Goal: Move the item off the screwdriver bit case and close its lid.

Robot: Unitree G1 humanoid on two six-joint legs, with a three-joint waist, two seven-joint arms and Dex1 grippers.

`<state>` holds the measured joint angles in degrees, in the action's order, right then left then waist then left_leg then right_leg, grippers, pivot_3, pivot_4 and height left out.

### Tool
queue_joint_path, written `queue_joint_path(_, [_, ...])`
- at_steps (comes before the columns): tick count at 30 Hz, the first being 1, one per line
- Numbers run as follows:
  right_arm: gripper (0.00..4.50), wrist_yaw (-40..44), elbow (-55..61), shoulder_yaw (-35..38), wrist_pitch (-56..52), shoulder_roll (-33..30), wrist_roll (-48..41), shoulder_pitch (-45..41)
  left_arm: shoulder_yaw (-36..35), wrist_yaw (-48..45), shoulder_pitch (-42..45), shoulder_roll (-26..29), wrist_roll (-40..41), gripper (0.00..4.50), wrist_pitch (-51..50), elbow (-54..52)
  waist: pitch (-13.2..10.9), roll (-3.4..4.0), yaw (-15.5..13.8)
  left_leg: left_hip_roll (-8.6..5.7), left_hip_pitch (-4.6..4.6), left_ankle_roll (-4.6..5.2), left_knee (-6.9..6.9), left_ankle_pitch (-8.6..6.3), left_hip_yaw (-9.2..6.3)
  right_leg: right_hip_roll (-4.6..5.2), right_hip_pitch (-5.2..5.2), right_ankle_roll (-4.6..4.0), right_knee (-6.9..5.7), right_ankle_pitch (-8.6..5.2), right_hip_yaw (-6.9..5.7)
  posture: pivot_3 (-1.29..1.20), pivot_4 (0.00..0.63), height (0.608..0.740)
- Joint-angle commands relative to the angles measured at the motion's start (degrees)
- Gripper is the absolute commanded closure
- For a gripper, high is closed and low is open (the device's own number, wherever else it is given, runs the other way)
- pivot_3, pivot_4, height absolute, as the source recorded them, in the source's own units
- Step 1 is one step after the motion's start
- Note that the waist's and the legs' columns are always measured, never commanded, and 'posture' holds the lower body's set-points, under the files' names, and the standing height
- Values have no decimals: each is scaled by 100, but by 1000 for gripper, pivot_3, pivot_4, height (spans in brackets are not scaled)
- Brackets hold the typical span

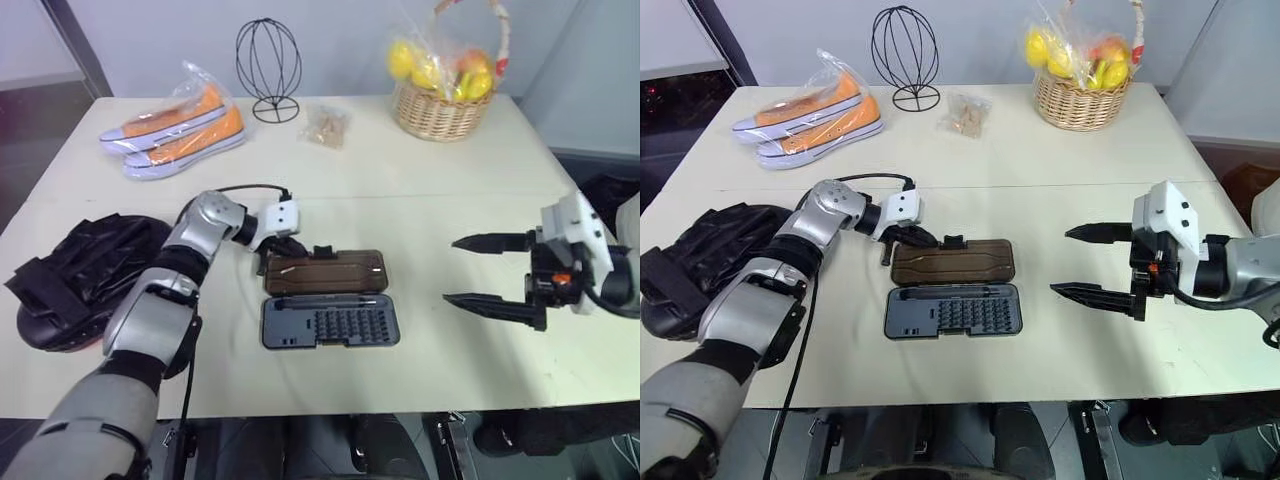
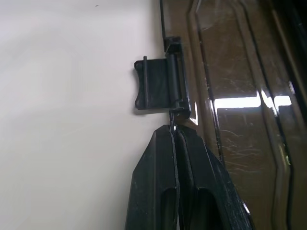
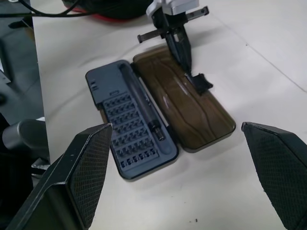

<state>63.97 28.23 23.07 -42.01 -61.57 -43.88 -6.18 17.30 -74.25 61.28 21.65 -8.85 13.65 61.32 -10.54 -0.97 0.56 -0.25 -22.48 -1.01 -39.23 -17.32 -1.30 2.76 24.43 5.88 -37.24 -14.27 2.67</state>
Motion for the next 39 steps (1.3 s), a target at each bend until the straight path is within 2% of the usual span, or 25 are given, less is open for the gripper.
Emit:
queue_joint_path(1, [0, -103, 158, 188, 105, 42, -47, 7, -35, 134, 113, 28, -79, 4402, 261, 85, 0, 0, 3, 0, 1, 0, 0, 0, 0, 0, -1, 1, -1, 1, 0, 0, 150, 740])
queue_joint_path(7, [0, -121, 77, 79, 226, 48, 18, 7, -267, -123, 189, 63, 221, 4402, -93, 22, 0, 0, 8, 0, 3, 0, -1, 0, 0, 0, -2, 2, -3, 1, 0, 0, 150, 740])
queue_joint_path(8, [0, -112, 37, 40, 251, 43, 31, -25, -344, -336, 188, 107, 352, 3837, -260, -68, 0, 0, 9, 0, 3, 0, -1, 0, 0, -1, -2, 2, -3, 1, 0, 0, 150, 740])
queue_joint_path(10, [0, -87, -31, -35, 296, 30, 64, -81, -429, -730, 121, 210, 523, 3038, -358, -326, -1, -1, 16, 0, 3, 0, -1, 0, 0, -2, -2, 2, -3, 1, 0, 0, 150, 740])
queue_joint_path(12, [0, -53, -77, -93, 344, 20, 91, -110, -521, -702, 57, 314, 583, 1978, -431, -590, -1, -1, 12, 1, 2, 0, -1, 0, -1, -4, -2, 2, -3, 1, 0, 0, 150, 740])
queue_joint_path(15, [0, 23, -267, -303, 455, 21, 171, -278, -884, -886, -45, 692, 1010, 493, -1203, -1541, -1, -1, 26, 3, 2, 0, -1, 0, -1, -3, -2, 2, -3, 1, 0, 0, 150, 740])
queue_joint_path(17, [0, 48, -357, -413, 521, 39, 217, -356, -1073, -1037, -166, 879, 1392, 493, -2070, -2307, 0, 0, 24, 7, 2, 0, -1, 0, -2, -5, -2, 2, -3, 1, 0, 0, 150, 740])
queue_joint_path(20, [0, 60, -568, -825, 693, 144, 430, -649, -1240, -1601, -825, 1462, 2601, 493, -4290, -4623, 0, 1, 63, 12, 3, 0, 0, 0, -1, -6, -1, 1, -2, 1, 2, 0, 150, 740])
queue_joint_path(22, [0, 80, -782, -1188, 804, 252, 624, -979, -1121, -1778, -1536, 1939, 3218, 493, -5132, -6063, 1, 9, 98, 27, 4, 0, 1, 0, -1, -7, -1, 1, -1, 0, 5, 0, 150, 740])
queue_joint_path(25, [0, 126, -1140, -1721, 943, 474, 916, -1504, -904, -1821, -2564, 2481, 3357, 1331, -5206, -7271, 1, 13, 127, 27, 9, -2, 2, 1, 1, -3, -3, 1, -3, -1, 8, 0, 150, 740])
queue_joint_path(31, [0, 171, -2021, -2605, 1249, 1042, 1650, -2456, -791, -1179, -3464, 2552, 3201, 4424, -4960, -7575, -3, 10, 26, 18, 13, -7, -3, 4, 1, -7, -7, -2, -7, 0, 5, 0, 150, 740])
queue_joint_path(39, [0, 422, -3013, -3321, 1706, 1582, 2442, -3331, -314, -337, -4029, 2316, 2493, 4478, -4153, -7250, -3, 11, 26, 11, 9, -7, -2, 4, 4, 1, -6, -2, 0, 1, 3, 0, 150, 740])
